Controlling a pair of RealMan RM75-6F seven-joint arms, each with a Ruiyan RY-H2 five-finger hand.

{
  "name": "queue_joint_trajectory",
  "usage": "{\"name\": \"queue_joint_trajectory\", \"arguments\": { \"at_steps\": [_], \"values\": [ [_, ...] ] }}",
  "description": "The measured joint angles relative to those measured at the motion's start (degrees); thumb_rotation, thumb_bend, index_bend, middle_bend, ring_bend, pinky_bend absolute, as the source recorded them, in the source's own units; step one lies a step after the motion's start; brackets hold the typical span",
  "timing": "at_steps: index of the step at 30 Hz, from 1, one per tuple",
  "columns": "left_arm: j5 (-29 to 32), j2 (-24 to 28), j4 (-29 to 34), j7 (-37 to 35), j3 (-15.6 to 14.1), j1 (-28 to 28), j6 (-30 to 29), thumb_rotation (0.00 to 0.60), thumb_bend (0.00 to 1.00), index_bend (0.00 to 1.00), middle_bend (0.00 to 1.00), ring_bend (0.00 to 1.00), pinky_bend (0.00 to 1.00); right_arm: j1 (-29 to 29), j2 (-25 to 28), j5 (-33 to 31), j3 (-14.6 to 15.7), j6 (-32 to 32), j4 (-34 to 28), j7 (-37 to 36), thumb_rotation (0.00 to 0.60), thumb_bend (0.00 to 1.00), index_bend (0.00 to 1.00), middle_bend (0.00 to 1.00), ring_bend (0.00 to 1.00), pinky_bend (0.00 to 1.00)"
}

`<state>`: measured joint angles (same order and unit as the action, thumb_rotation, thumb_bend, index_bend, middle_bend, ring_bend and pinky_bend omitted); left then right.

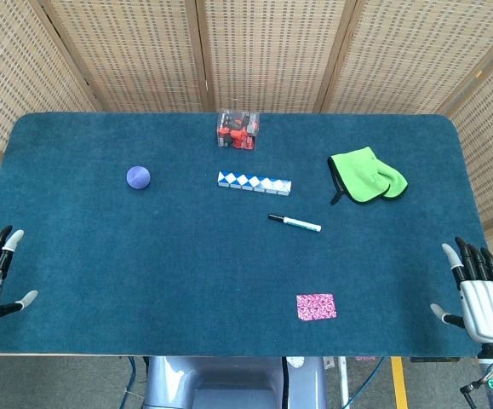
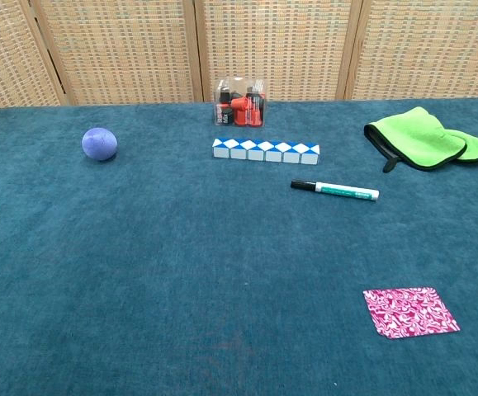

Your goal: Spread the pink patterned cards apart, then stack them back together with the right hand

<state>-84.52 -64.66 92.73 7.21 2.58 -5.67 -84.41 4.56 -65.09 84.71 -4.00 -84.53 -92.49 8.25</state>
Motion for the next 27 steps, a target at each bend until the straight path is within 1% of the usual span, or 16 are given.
{"name": "queue_joint_trajectory", "arguments": {
  "at_steps": [7, 8, 10, 12, 13, 14, 15, 16, 17, 19, 22, 25, 27],
  "values": [
    [-0.34, -0.11, -0.18, -0.17, -0.07, 0.09, -0.35, 0.600, 0.00, 0.00, 0.00, 0.00, 0.00, 0.34, -0.22, 1.14, 0.81, 0.85, 0.00, 0.10, 0.600, 0.00, 0.00, 0.00, 0.00, 0.00],
    [-0.31, -0.12, -0.20, -0.17, -0.04, 0.08, -0.34, 0.600, 0.00, 0.00, 0.00, 0.00, 0.00, 0.52, -0.18, 1.50, 1.07, 1.31, -0.04, -0.26, 0.600, 0.03, 0.00, 0.00, 0.00, 0.00],
    [-0.09, -0.19, -0.25, -0.25, 0.08, 0.01, -0.23, 0.600, 0.00, 0.00, 0.00, 0.00, 0.00, 1.32, -0.03, 3.16, 2.07, 3.06, 0.07, -1.85, 0.600, 0.20, 0.00, 0.00, 0.00, 0.00],
    [0.00, -0.23, -0.27, -0.15, 0.12, -0.03, -0.17, 0.600, 0.00, 0.00, 0.00, 0.00, 0.00, 2.30, 0.11, 5.43, 3.21, 4.86, 0.45, -4.07, 0.600, 0.58, 0.01, 0.00, 0.00, 0.00],
    [0.05, -0.23, -0.24, -0.11, 0.12, -0.03, -0.15, 0.600, 0.00, 0.00, 0.00, 0.00, 0.00, 3.07, 0.15, 7.21, 4.03, 6.03, 0.85, -5.84, 0.600, 0.70, 0.02, 0.00, 0.00, 0.00],
    [0.05, -0.23, -0.15, -0.06, 0.11, -0.01, -0.16, 0.600, 0.00, 0.00, 0.00, 0.00, 0.00, 3.74, 0.12, 8.69, 4.72, 6.94, 1.22, -7.31, 0.600, 0.86, 0.04, 0.00, 0.00, 0.00],
    [-0.09, -0.24, -0.09, 0.12, 0.07, 0.03, -0.30, 0.600, 0.00, 0.00, 0.00, 0.00, 0.00, 4.54, 0.05, 10.36, 5.52, 7.96, 1.68, -8.93, 0.600, 0.95, 0.05, 0.00, 0.00, 0.00],
    [-0.20, -0.27, -0.05, 0.26, 0.04, 0.06, -0.43, 0.600, 0.00, 0.00, 0.00, 0.00, 0.00, 5.75, -0.12, 12.83, 6.65, 9.33, 2.48, -11.30, 0.600, 0.99, 0.05, 0.01, 0.00, 0.00],
    [-0.21, -0.30, 0.00, 0.32, 0.03, 0.10, -0.51, 0.600, 0.00, 0.00, 0.00, 0.00, 0.00, 6.71, -0.30, 14.80, 7.51, 10.24, 3.23, -13.18, 0.600, 1.00, 0.06, 0.02, 0.00, 0.00],
    [-0.07, -0.32, 0.14, 0.36, 0.06, 0.15, -0.54, 0.600, 0.00, 0.00, 0.00, 0.00, 0.00, 9.00, -1.02, 19.41, 9.43, 11.92, 5.37, -17.12, 0.600, 1.00, 0.08, 0.04, 0.00, 0.00],
    [-0.05, -0.40, 0.13, 0.79, 0.08, 0.16, -0.60, 0.600, 0.00, 0.00, 0.00, 0.00, 0.00, 12.28, -2.97, 24.74, 11.54, 13.27, 9.03, -19.64, 0.600, 1.00, 0.11, 0.06, 0.00, 0.00],
    [0.27, -0.41, 0.28, 0.96, 0.15, 0.11, -0.38, 0.600, 0.00, 0.00, 0.00, 0.00, 0.00, 14.60, -5.24, 26.90, 12.43, 14.18, 11.38, -19.77, 0.600, 1.00, 0.11, 0.07, 0.00, 0.00],
    [0.29, -0.37, 0.33, 1.14, 0.16, 0.07, -0.31, 0.600, 0.00, 0.00, 0.00, 0.00, 0.00, 15.44, -5.93, 27.25, 12.69, 14.84, 11.78, -19.60, 0.600, 1.00, 0.11, 0.07, 0.00, 0.00]
  ]
}}
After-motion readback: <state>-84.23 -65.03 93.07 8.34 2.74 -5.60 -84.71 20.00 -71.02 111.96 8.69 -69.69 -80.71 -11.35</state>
